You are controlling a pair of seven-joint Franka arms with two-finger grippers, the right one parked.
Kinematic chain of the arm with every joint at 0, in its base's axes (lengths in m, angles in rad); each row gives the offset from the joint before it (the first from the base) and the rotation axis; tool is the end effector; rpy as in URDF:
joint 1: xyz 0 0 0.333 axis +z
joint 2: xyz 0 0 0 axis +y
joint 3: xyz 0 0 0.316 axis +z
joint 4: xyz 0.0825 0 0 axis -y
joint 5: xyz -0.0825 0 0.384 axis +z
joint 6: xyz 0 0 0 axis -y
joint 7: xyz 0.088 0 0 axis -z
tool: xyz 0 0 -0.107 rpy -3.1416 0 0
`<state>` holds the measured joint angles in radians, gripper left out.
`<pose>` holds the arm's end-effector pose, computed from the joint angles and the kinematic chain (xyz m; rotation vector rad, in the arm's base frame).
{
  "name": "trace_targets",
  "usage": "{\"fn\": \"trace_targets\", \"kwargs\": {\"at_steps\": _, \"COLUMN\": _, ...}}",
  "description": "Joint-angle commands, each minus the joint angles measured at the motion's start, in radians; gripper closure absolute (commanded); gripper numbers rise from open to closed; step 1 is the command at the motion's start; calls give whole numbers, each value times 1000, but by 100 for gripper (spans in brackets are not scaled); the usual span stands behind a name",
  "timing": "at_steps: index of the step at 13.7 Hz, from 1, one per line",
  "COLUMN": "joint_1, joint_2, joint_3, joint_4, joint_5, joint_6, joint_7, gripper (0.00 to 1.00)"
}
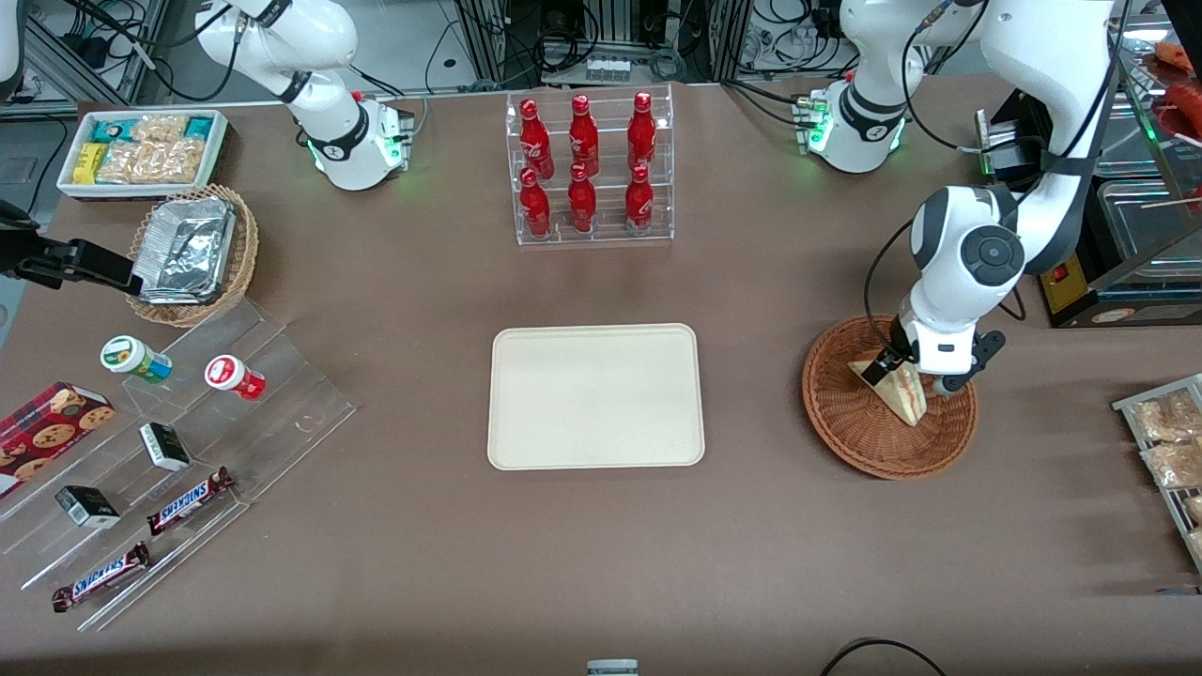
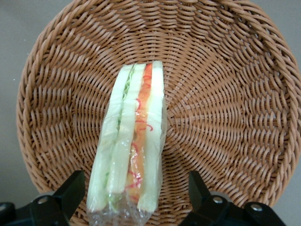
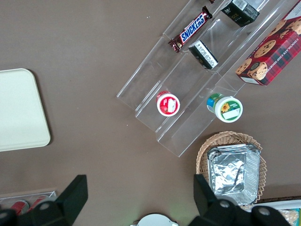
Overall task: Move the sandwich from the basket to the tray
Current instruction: 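Lift the sandwich and carry it with the left gripper over the cream tray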
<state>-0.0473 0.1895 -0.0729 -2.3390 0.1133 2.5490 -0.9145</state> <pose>0.5152 -0.0641 0.2563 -2.9179 -1.0691 -0.0680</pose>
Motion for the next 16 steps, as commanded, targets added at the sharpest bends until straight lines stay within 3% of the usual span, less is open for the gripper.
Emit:
{"fn": "trace_targets", "kwargs": {"at_steps": 1, "joint_1": -3, "joint_2": 27, "joint_3": 16, "joint_4": 7, "joint_5": 26, "joint_6": 31, "joint_7": -24, "gripper": 97}}
{"fn": "trace_targets", "kwargs": {"at_steps": 7, "joint_1": -5, "joint_2": -5, "joint_3": 15, "joint_4": 17, "joint_5": 74, "joint_6": 8, "joint_7": -11, "gripper": 100}}
{"fn": "trace_targets", "kwargs": {"at_steps": 9, "joint_1": -15, "joint_2": -68, "joint_3": -13, "joint_4": 49, "joint_5": 85, "joint_6": -137, "joint_7": 5, "gripper": 100}}
{"fn": "trace_targets", "kwargs": {"at_steps": 13, "joint_1": -178, "joint_2": -85, "joint_3": -54, "joint_4": 284, "joint_5": 83, "joint_6": -529, "joint_7": 11, "gripper": 100}}
{"fn": "trace_targets", "kwargs": {"at_steps": 16, "joint_1": -322, "joint_2": -36, "joint_3": -56, "joint_4": 400, "joint_5": 66, "joint_6": -607, "joint_7": -3, "gripper": 100}}
